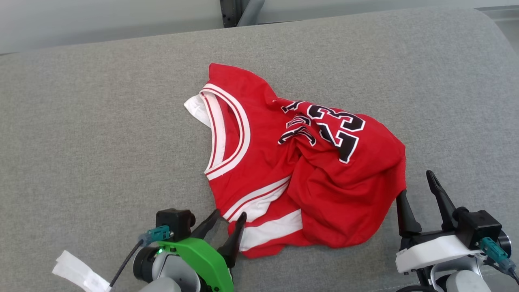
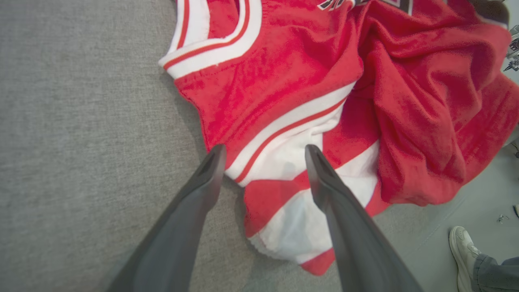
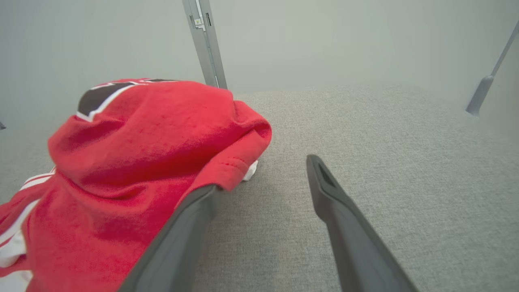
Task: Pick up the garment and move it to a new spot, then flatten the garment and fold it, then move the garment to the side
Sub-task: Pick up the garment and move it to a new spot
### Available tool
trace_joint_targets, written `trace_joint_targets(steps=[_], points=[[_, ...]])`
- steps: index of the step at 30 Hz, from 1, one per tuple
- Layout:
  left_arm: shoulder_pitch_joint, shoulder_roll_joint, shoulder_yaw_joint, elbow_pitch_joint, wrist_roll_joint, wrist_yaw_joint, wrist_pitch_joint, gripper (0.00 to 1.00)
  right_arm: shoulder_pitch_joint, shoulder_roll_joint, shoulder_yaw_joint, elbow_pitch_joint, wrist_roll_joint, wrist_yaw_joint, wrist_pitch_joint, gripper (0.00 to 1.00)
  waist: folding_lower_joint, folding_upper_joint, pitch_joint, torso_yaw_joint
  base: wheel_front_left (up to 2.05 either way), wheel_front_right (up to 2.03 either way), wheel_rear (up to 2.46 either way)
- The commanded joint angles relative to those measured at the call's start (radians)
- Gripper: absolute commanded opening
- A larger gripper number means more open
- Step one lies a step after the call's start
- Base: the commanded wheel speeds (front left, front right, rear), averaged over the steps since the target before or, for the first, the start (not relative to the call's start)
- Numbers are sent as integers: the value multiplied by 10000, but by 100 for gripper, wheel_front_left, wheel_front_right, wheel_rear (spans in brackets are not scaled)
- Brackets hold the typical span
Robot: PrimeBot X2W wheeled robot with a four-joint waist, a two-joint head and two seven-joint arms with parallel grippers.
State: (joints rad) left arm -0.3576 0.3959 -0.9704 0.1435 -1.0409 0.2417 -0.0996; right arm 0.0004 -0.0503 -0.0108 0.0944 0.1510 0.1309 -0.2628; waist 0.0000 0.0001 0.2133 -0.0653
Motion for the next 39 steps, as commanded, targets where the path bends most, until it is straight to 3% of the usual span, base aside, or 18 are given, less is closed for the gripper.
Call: trace_joint_targets(steps=[1,4,6,18,19,20,23,26,34,39], points=[[170,69,33,-111,-89,95,51,100,111,-11,-2,-43,12,-3,-32,100,0,-1,-74,135,0,0,0],[377,468,-66,-392,1,529,377,100,133,-8,70,-2,-55,-3,-32,100,0,-1,-135,264,0,0,0],[530,314,-71,-529,-264,577,539,100,72,-14,98,13,-68,-3,-32,100,0,-1,-166,310,0,0,0],[272,-677,-534,812,-593,80,1004,100,19,-14,235,45,-63,-3,-32,100,0,-1,-77,53,0,0,0],[226,-763,-522,937,-594,-23,916,44,25,-13,240,53,-60,-3,-32,100,0,-1,-71,9,0,0,0],[169,-811,-588,1017,-541,-173,928,0,33,-14,227,56,-56,-5,-32,100,0,-1,-76,-29,0,0,0],[-35,-814,-390,833,-523,-471,614,0,26,-12,180,42,1,-3,-32,100,0,-1,-88,-122,0,0,0],[-422,-613,-155,-21,-286,-496,334,0,57,-14,110,28,22,-3,-32,100,0,-1,-111,-133,0,0,0],[-1827,199,497,-3518,683,371,492,0,93,-15,163,91,170,-3,-32,100,0,-1,-228,-43,0,0,0],[-2649,521,1042,-4702,962,852,762,0,17,-13,238,147,239,-3,-32,100,0,-1,-307,-65,0,0,0]])
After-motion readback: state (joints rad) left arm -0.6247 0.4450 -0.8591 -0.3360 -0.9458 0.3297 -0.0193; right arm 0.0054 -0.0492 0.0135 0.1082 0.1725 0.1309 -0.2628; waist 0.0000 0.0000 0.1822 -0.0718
